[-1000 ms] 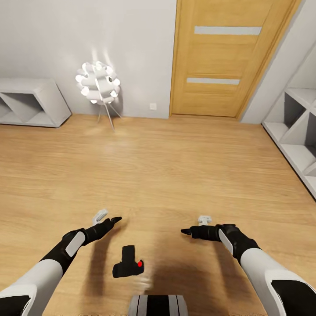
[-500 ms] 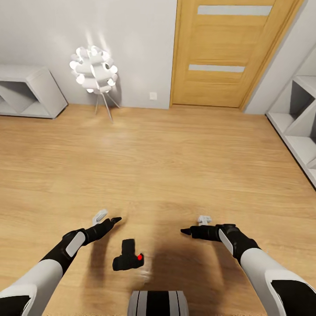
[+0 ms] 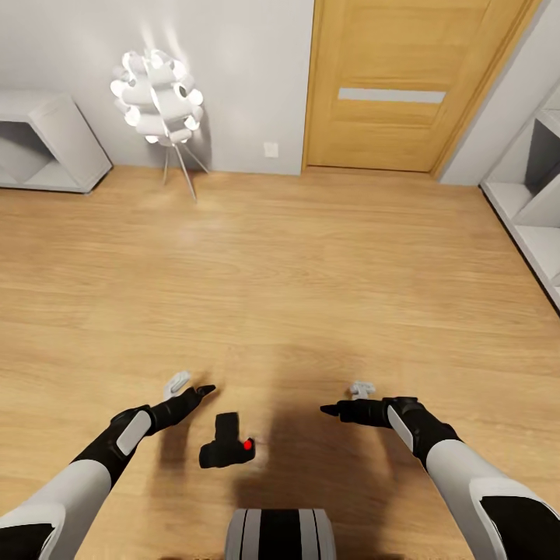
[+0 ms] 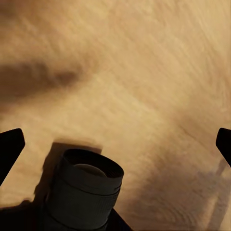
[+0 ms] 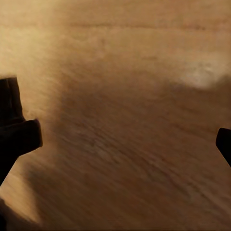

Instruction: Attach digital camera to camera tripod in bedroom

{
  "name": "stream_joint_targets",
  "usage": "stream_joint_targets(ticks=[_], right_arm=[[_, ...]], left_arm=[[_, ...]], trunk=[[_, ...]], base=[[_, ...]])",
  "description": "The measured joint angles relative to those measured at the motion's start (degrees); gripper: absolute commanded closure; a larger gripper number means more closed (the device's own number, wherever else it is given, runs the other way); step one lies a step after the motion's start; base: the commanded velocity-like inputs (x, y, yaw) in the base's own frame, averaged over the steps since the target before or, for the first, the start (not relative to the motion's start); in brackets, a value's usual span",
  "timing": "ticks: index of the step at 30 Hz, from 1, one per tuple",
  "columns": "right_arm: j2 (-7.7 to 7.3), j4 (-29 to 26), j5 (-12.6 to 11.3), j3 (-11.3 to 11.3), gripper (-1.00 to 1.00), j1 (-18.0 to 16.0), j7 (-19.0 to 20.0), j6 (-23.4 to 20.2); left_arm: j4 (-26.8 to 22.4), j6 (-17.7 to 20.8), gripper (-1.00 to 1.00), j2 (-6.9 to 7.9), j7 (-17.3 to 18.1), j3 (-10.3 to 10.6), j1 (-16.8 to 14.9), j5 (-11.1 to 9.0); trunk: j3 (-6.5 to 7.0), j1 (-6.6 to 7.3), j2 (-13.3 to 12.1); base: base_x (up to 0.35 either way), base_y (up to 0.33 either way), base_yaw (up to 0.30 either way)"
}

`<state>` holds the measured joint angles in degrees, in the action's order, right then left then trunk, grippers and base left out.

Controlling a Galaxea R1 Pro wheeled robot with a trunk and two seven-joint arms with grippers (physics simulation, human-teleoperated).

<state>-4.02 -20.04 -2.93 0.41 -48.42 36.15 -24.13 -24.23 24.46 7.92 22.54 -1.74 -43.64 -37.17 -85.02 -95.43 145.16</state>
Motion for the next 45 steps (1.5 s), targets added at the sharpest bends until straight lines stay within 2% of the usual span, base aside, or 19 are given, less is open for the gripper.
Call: stream_joint_targets(ticks=[14,20,35,45], right_arm=[[0.00,0.0,0.0,0.0,-1.00,0.0,-0.1,0.1],[0.02,0.0,0.0,0.0,-1.00,0.0,-0.2,0.1],[0.09,0.0,0.0,0.0,-1.00,0.0,-0.3,0.4],[0.01,0.0,0.1,0.0,-1.00,0.0,-0.6,0.5]], left_arm=[[-0.2,-0.1,-1.00,0.00,0.5,0.0,0.0,-0.2],[-0.4,0.2,-1.00,0.00,0.5,0.0,0.0,-0.2],[-0.4,0.1,-1.00,0.08,0.5,0.0,0.0,-0.1],[-0.3,0.0,-1.00,0.01,0.2,0.1,0.0,-0.1]], trunk=[[-0.01,0.00,0.0],[-0.01,-0.02,0.0],[-0.01,-0.01,0.0],[-0.01,0.00,0.0]], base=[[-0.002,0.000,0.000],[-0.176,0.044,0.000],[-0.227,0.225,0.000],[-0.055,0.142,0.000]])
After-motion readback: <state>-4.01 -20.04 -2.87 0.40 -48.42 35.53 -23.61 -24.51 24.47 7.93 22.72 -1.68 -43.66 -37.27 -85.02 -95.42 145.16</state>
